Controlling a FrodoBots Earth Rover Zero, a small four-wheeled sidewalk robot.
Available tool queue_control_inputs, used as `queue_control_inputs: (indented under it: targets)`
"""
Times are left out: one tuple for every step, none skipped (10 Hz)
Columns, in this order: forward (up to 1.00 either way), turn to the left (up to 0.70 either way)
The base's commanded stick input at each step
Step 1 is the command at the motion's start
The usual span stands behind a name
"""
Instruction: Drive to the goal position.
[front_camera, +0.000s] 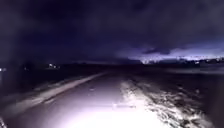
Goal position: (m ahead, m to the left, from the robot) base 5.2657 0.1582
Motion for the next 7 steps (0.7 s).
queue_control_inputs:
  targets:
    - [0.70,0.08]
    - [0.70,0.00]
    - [0.70,0.00]
    - [0.63,0.00]
    - [0.67,0.00]
    - [0.70,0.00]
    - [0.70,0.00]
